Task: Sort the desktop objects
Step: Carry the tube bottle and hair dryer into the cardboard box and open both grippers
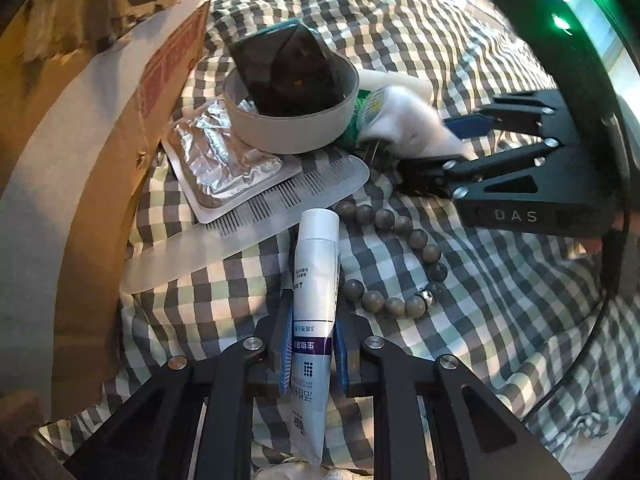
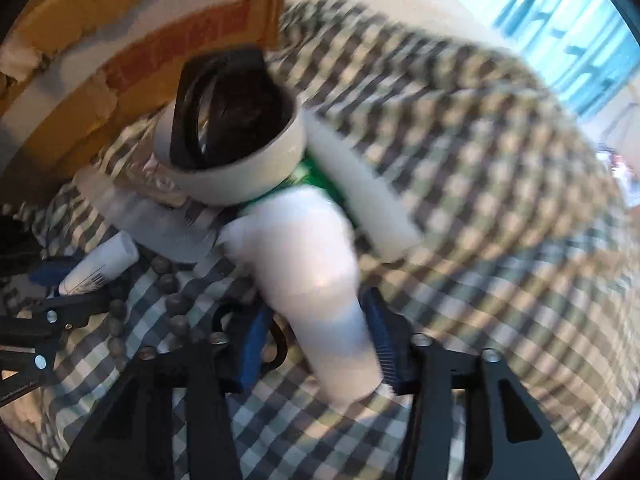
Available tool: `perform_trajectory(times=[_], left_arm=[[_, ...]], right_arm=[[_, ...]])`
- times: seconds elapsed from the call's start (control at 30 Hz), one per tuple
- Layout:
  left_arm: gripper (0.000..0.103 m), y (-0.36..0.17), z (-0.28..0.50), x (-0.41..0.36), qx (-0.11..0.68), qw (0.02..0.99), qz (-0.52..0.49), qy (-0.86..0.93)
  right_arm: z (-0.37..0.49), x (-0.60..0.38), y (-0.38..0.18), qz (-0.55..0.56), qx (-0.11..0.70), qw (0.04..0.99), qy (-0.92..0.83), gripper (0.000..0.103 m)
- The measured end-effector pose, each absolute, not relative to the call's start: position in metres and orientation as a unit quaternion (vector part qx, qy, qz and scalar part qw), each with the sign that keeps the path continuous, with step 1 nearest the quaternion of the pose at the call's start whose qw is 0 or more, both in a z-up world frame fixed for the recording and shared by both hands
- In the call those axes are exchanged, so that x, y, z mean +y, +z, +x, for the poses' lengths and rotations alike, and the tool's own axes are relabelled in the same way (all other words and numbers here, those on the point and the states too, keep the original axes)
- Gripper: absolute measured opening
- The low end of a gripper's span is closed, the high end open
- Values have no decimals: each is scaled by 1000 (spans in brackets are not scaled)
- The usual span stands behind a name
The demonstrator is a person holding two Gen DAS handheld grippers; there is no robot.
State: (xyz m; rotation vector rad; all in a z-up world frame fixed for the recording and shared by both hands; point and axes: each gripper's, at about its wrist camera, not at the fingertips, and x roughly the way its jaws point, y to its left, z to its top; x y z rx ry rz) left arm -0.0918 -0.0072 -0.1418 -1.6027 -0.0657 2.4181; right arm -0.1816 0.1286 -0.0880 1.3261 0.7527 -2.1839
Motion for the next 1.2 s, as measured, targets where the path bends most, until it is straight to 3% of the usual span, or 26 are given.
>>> perform_trajectory(times=[0.47, 0.83, 1.03, 1.2], left_arm=[[17, -87, -47, 4, -52, 169, -438, 882], [17, 46, -37, -37, -82, 173, -267, 945], [17, 93, -73, -118, -106, 100, -275, 950], [17, 55, -88, -180, -138, 27, -300, 944]], right_arm=[[-95, 157, 7, 448, 149, 226, -852, 38], [-37, 139, 128, 316, 55, 230, -919, 38], [-80, 40, 126, 346, 41, 313, -883, 38], [-120, -2, 88, 386, -18, 290, -875, 40]])
